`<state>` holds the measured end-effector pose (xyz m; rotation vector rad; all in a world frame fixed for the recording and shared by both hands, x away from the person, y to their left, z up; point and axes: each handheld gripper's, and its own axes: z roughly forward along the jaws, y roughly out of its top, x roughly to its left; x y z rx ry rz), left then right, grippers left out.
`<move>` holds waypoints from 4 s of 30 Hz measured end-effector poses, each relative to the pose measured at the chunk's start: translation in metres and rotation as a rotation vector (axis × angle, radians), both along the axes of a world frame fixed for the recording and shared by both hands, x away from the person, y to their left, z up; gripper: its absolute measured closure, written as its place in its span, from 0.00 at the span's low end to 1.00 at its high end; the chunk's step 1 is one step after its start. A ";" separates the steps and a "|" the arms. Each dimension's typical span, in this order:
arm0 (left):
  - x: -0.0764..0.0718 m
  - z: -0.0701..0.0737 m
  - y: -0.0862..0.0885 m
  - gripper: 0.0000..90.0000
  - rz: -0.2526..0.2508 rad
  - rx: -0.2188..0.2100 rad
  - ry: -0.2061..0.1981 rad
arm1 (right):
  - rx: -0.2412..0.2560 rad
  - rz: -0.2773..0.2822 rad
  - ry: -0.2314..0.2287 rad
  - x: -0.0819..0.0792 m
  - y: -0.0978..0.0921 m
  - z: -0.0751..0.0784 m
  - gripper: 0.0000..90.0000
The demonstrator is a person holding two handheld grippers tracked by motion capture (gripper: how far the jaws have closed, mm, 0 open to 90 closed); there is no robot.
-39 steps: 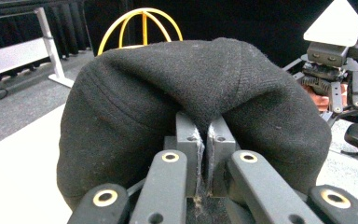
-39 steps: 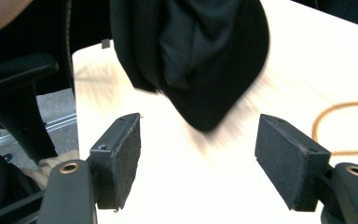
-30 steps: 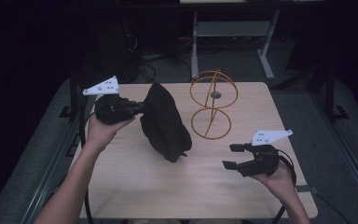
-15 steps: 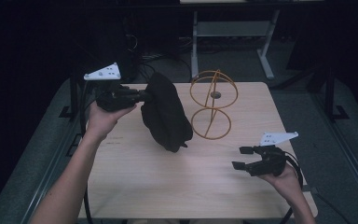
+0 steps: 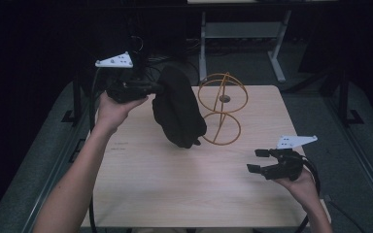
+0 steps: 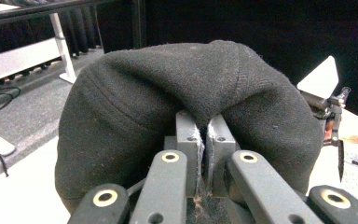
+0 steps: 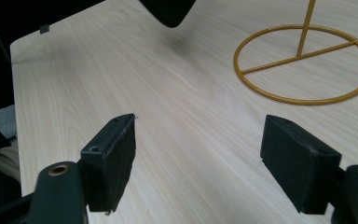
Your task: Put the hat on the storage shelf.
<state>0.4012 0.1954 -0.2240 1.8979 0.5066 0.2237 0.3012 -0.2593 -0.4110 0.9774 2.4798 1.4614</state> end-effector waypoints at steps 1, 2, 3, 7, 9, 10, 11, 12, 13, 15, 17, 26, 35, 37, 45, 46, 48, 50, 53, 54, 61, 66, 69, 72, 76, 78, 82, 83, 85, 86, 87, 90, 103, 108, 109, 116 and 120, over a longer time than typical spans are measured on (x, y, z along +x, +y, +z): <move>0.002 0.002 -0.002 0.97 -0.001 0.003 -0.003 | -0.002 -0.003 0.002 0.000 -0.001 0.000 0.29; 0.003 0.004 -0.004 0.97 0.002 0.005 -0.008 | 0.000 -0.006 0.005 0.001 -0.001 -0.001 0.28; 0.004 0.006 -0.005 0.97 0.004 0.008 -0.014 | 0.000 -0.009 0.005 0.001 -0.002 -0.001 0.28; 0.011 0.014 -0.013 0.97 0.002 0.011 -0.019 | 0.001 -0.021 0.000 0.001 -0.005 -0.001 0.28; 0.016 0.018 -0.018 0.97 -0.001 0.019 -0.017 | 0.004 -0.033 -0.005 0.000 -0.007 -0.001 0.28; 0.018 0.020 -0.020 0.97 -0.001 0.023 -0.019 | 0.004 -0.037 -0.010 0.000 -0.008 0.000 0.28; 0.020 0.021 -0.022 0.97 -0.005 0.027 -0.022 | 0.003 -0.043 -0.013 -0.001 -0.009 0.000 0.29; 0.022 0.023 -0.024 0.97 -0.007 0.026 -0.021 | 0.005 -0.045 -0.013 -0.001 -0.010 0.001 0.29; 0.024 0.025 -0.027 0.97 -0.009 0.028 -0.023 | 0.006 -0.049 -0.016 -0.001 -0.011 0.001 0.28; 0.027 0.028 -0.033 0.97 -0.011 0.023 -0.027 | 0.013 -0.059 -0.016 -0.001 -0.013 0.001 0.28; 0.030 0.031 -0.038 0.97 -0.013 0.023 -0.033 | 0.016 -0.064 -0.016 -0.001 -0.015 0.002 0.28; 0.042 0.052 -0.067 0.97 -0.038 0.035 -0.054 | 0.035 -0.078 -0.041 -0.003 -0.020 0.006 0.28; 0.057 0.065 -0.091 0.97 -0.050 0.021 -0.048 | 0.044 -0.083 -0.049 -0.004 -0.028 0.009 0.28; 0.060 0.064 -0.096 0.97 -0.052 0.016 -0.043 | 0.047 -0.088 -0.050 -0.004 -0.030 0.009 0.28; 0.073 0.055 -0.118 0.96 -0.039 -0.013 -0.002 | 0.053 -0.101 -0.046 -0.005 -0.034 0.009 0.28; 0.074 0.054 -0.121 0.96 -0.038 -0.013 0.003 | 0.055 -0.101 -0.045 -0.005 -0.034 0.009 0.28; 0.077 0.052 -0.127 0.96 -0.036 -0.007 0.012 | 0.059 -0.096 -0.044 -0.005 -0.035 0.009 0.28; 0.080 0.050 -0.134 0.96 -0.038 0.009 0.015 | 0.058 -0.096 -0.042 -0.005 -0.036 0.009 0.28; 0.084 0.048 -0.143 0.96 -0.035 0.015 0.016 | 0.061 -0.099 -0.042 -0.005 -0.038 0.009 0.28; 0.084 0.047 -0.145 0.96 -0.031 0.019 0.013 | 0.062 -0.102 -0.041 -0.005 -0.039 0.009 0.28; 0.092 0.031 -0.167 0.96 -0.017 0.052 0.041 | 0.060 -0.102 -0.033 -0.004 -0.043 0.006 0.28; 0.096 0.022 -0.179 0.96 -0.017 0.093 0.059 | 0.055 -0.098 -0.025 -0.004 -0.040 0.005 0.28; 0.102 0.015 -0.187 0.96 -0.014 0.120 0.076 | 0.046 -0.093 -0.019 -0.003 -0.039 0.003 0.28; 0.108 0.007 -0.192 0.90 0.002 0.144 0.094 | 0.047 -0.091 -0.009 -0.003 -0.038 0.001 0.28; 0.110 0.000 -0.198 0.76 0.006 0.182 0.111 | 0.037 -0.088 0.012 -0.003 -0.035 -0.002 0.28; 0.108 0.000 -0.200 0.70 0.018 0.205 0.096 | 0.031 -0.082 0.010 -0.003 -0.034 -0.002 0.28; 0.107 0.003 -0.197 0.69 0.019 0.200 0.085 | 0.026 -0.082 0.005 -0.004 -0.033 -0.002 0.28; 0.106 0.004 -0.196 0.69 0.019 0.200 0.084 | 0.025 -0.084 0.007 -0.004 -0.034 -0.002 0.28; 0.106 0.005 -0.195 0.69 0.020 0.215 0.075 | 0.025 -0.088 0.009 -0.004 -0.034 -0.002 0.28; 0.106 0.005 -0.195 0.68 0.024 0.210 0.078 | 0.025 -0.088 0.009 -0.004 -0.034 -0.002 0.28; 0.106 0.006 -0.193 0.68 0.022 0.205 0.080 | 0.026 -0.090 0.006 -0.004 -0.034 -0.002 0.28; 0.104 0.007 -0.191 0.67 0.022 0.199 0.077 | 0.022 -0.090 0.006 -0.004 -0.033 -0.002 0.28; 0.095 0.011 -0.171 0.65 0.027 0.189 0.074 | 0.002 -0.090 0.013 -0.004 -0.031 -0.005 0.27; 0.090 0.013 -0.164 0.63 0.029 0.191 0.070 | -0.008 -0.094 0.006 -0.003 -0.030 -0.006 0.26; 0.088 0.013 -0.162 0.62 0.026 0.188 0.071 | -0.008 -0.097 0.006 -0.004 -0.030 -0.006 0.26; 0.074 0.011 -0.145 0.60 0.024 0.184 0.066 | -0.019 -0.111 0.016 -0.004 -0.027 -0.010 0.24; 0.066 0.009 -0.137 0.60 0.027 0.178 0.066 | -0.022 -0.116 0.015 -0.005 -0.025 -0.010 0.23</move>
